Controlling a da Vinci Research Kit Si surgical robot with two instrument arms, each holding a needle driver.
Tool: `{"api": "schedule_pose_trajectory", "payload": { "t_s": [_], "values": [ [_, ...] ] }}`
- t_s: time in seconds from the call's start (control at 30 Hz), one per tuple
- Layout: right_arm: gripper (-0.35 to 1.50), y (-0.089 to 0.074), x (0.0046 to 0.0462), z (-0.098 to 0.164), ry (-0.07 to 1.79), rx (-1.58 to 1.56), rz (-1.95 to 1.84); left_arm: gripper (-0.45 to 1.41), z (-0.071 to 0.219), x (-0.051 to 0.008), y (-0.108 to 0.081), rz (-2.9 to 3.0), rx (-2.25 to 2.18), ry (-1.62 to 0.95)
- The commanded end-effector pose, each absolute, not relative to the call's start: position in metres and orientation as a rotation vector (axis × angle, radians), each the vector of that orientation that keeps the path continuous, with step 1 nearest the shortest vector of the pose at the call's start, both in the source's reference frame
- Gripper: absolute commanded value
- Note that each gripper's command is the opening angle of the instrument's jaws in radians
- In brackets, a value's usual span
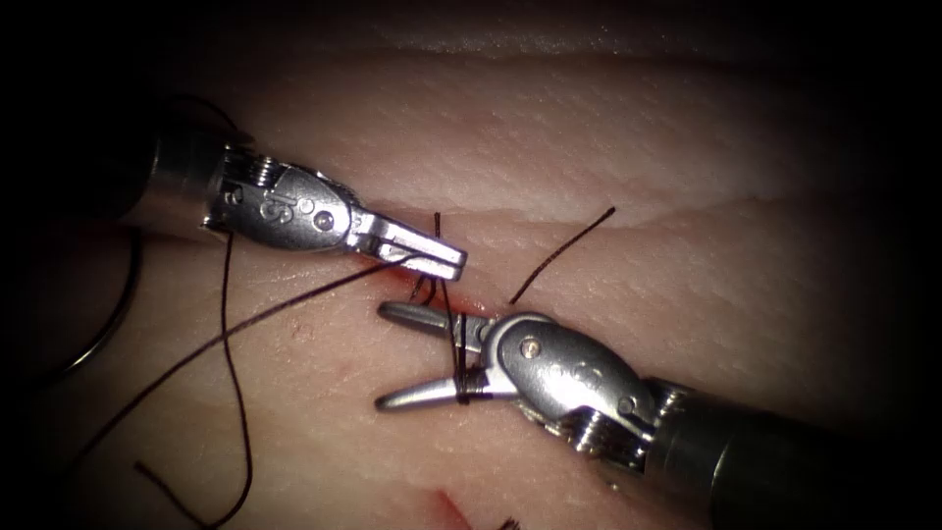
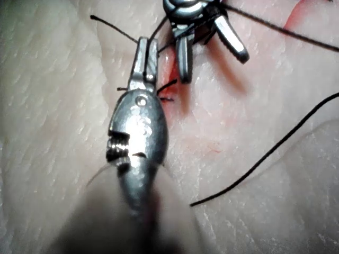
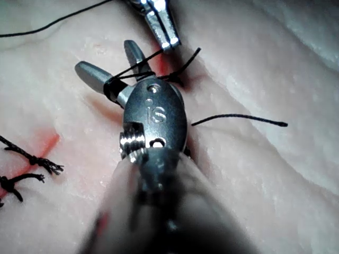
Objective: Wound Closure
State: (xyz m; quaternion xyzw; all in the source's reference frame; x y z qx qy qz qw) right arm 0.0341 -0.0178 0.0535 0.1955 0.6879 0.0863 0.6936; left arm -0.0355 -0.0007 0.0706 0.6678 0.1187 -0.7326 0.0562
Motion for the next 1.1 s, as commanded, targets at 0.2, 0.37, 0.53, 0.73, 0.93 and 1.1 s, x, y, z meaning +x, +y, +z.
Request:
{"api": "schedule_pose_trajectory", "payload": {
  "t_s": [0.2,0.37,0.53,0.73,0.93,1.1],
  "values": [
    [0.73,-0.0176,0.0349,0.0538,1.536,0.436,0.187,-0.45,0.0707,-0.0358,0.0018,-2.240,2.042,0.348],
    [0.73,-0.0176,0.0349,0.0538,1.535,0.433,0.188,-0.45,0.0701,-0.0358,0.0028,-2.238,2.049,0.332],
    [0.73,-0.0176,0.0349,0.0539,1.533,0.431,0.191,-0.45,0.0703,-0.0362,0.0022,-2.246,2.041,0.324],
    [0.73,-0.0178,0.0348,0.0537,1.534,0.433,0.189,-0.45,0.0714,-0.0371,0.0017,-2.248,2.029,0.314],
    [0.73,-0.0173,0.0338,0.0534,1.647,0.408,0.258,-0.45,0.0745,-0.0377,-0.0002,-2.238,2.029,0.304],
    [0.73,-0.0161,0.0327,0.0527,1.778,0.365,0.360,-0.45,0.0762,-0.0369,-0.0017,-2.237,2.051,0.309]
  ]
}}
